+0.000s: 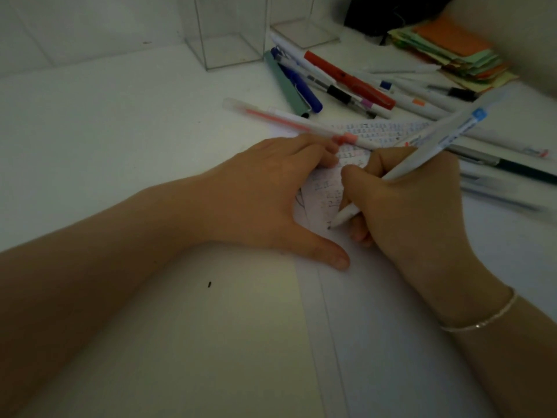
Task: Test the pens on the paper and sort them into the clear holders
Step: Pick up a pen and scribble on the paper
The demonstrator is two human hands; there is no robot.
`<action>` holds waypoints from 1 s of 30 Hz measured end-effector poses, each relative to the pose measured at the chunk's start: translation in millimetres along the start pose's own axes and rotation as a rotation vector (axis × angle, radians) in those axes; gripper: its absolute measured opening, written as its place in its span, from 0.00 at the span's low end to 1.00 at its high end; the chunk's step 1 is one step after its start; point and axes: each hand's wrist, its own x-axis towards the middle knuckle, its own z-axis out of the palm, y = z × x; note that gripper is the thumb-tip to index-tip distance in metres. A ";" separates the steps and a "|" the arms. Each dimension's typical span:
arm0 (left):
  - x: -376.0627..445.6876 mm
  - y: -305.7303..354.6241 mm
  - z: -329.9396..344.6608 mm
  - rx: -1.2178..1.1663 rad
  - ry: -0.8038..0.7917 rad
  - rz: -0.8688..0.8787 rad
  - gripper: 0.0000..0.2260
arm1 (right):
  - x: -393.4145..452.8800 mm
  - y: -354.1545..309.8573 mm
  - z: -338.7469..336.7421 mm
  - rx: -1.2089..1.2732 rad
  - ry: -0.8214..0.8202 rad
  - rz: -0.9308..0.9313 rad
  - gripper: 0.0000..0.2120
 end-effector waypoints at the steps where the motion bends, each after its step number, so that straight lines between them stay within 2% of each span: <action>1: -0.1 -0.1 0.1 -0.001 0.003 0.003 0.49 | 0.6 1.1 0.1 -0.025 0.020 -0.022 0.12; 5: -0.2 -1.7 1.4 0.000 0.017 0.011 0.49 | 2.7 3.7 0.7 -0.084 0.064 -0.063 0.13; 9: -1.6 -2.1 1.6 -0.002 0.038 0.024 0.48 | 7.1 4.9 -5.0 0.238 0.065 0.051 0.14; 12: -2.3 2.2 -2.1 -0.096 0.122 0.093 0.35 | 11.2 3.2 -7.6 0.375 0.051 0.073 0.15; 15: -0.2 8.3 -1.0 -0.106 0.289 0.200 0.19 | 14.8 0.3 -4.5 0.374 0.054 0.063 0.15; 17: 2.5 10.7 3.7 -0.112 0.350 0.209 0.13 | 14.9 -4.5 -3.5 0.360 0.047 0.064 0.14; 22: 3.9 7.6 7.8 -0.304 0.329 0.135 0.15 | 12.5 -16.8 -7.9 0.378 0.178 -0.052 0.30; 27: 3.6 3.9 8.5 -0.376 0.297 0.116 0.16 | 12.5 -15.1 -7.0 0.361 0.180 -0.080 0.28; 30: 4.4 3.8 10.5 -0.365 0.309 0.133 0.15 | 14.3 -11.8 -6.9 0.365 0.169 -0.071 0.24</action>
